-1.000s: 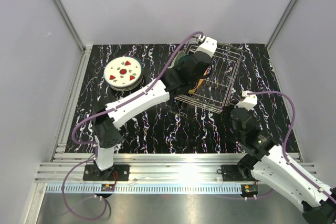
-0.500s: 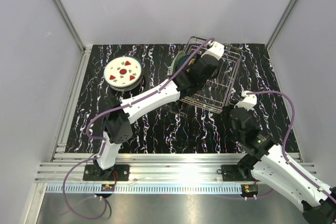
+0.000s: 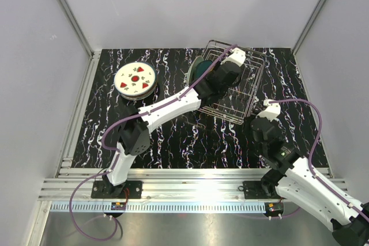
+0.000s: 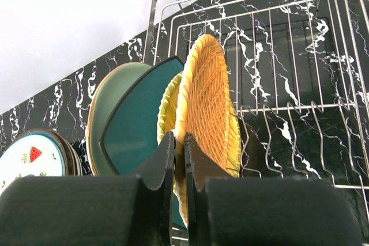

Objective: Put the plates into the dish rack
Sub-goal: Insert the plate into the dish rack, then grab a plate with the left arm

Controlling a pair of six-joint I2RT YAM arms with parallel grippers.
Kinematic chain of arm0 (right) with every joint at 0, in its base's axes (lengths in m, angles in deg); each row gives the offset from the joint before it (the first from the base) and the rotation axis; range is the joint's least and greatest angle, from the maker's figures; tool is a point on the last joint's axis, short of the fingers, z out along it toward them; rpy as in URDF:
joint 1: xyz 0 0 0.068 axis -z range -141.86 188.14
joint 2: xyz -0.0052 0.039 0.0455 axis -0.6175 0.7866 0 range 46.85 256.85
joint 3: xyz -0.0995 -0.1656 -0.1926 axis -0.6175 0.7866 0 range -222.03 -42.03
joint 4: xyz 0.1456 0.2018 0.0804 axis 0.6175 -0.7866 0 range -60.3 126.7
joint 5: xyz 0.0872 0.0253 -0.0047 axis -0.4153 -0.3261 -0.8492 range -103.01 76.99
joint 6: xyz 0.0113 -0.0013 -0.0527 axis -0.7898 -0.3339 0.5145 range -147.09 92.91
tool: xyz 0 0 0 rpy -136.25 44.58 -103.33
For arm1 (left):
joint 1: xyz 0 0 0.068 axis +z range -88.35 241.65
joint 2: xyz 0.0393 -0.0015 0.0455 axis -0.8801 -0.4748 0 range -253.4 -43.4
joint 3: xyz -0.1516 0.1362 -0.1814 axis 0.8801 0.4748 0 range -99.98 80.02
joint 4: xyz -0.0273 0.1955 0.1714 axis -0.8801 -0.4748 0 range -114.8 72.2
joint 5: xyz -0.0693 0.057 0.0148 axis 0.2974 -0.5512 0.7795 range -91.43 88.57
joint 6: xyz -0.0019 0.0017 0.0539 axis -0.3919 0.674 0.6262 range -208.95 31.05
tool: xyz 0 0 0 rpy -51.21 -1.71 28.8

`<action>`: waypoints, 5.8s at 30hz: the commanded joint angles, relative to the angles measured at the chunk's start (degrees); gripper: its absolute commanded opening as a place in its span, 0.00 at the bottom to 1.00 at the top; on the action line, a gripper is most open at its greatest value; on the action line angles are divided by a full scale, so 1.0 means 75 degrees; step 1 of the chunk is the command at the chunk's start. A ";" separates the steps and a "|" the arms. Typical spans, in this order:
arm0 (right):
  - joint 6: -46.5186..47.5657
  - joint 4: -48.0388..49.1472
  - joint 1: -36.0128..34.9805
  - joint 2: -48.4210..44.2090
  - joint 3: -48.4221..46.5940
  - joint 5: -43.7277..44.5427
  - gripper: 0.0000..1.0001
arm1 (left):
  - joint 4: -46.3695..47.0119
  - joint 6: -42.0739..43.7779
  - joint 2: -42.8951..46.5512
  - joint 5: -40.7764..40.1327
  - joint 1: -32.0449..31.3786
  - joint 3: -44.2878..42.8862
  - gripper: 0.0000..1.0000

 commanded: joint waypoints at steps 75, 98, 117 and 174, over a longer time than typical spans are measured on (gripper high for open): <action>0.0170 0.0632 0.0045 0.0464 0.0048 -0.0677 0.19 | 0.1104 -0.6475 0.6152 0.6023 0.7066 0.7352 0.65; 0.0240 0.0749 0.0045 0.0909 -0.0057 -0.0771 0.18 | -0.0080 -0.6055 0.3293 0.6156 0.8806 0.6088 0.53; 0.0252 0.0749 0.0045 0.1049 -0.0069 -0.0618 0.18 | -0.0009 -0.5715 0.2331 0.5957 0.8795 0.5748 0.19; 0.1014 0.2366 -0.0107 0.1377 -0.0490 -0.5540 0.51 | -0.0150 -0.5645 0.6185 0.5606 0.8467 0.7306 0.00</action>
